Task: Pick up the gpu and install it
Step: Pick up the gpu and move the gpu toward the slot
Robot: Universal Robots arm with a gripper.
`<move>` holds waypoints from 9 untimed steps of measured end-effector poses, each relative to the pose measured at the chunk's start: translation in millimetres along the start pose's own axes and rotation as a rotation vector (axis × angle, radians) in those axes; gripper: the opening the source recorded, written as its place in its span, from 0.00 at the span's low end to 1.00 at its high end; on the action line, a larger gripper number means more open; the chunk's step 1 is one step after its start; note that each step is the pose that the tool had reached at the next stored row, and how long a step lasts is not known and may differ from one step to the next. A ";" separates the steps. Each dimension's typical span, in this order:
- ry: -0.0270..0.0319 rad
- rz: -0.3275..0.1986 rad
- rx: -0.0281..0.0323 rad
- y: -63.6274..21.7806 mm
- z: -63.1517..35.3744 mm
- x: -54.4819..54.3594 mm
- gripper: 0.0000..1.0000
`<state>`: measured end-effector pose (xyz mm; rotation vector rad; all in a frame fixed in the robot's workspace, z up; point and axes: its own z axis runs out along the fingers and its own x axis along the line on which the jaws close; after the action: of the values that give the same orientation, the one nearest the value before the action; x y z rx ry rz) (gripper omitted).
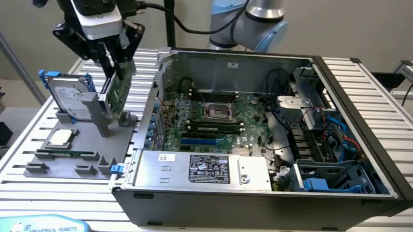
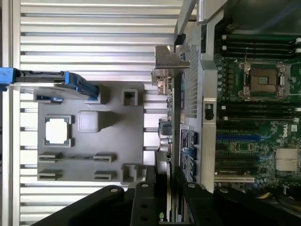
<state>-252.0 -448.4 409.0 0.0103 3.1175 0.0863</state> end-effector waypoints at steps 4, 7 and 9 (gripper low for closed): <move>0.0048 0.000 0.0000 1.1 -17.9 -18.8 0.27; 0.0106 0.001 0.0001 1.8 -28.5 -32.5 0.27; 0.0145 0.001 -0.0001 2.1 -32.1 -41.6 0.27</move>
<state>-211.1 -448.4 442.1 0.0110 3.1320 0.0870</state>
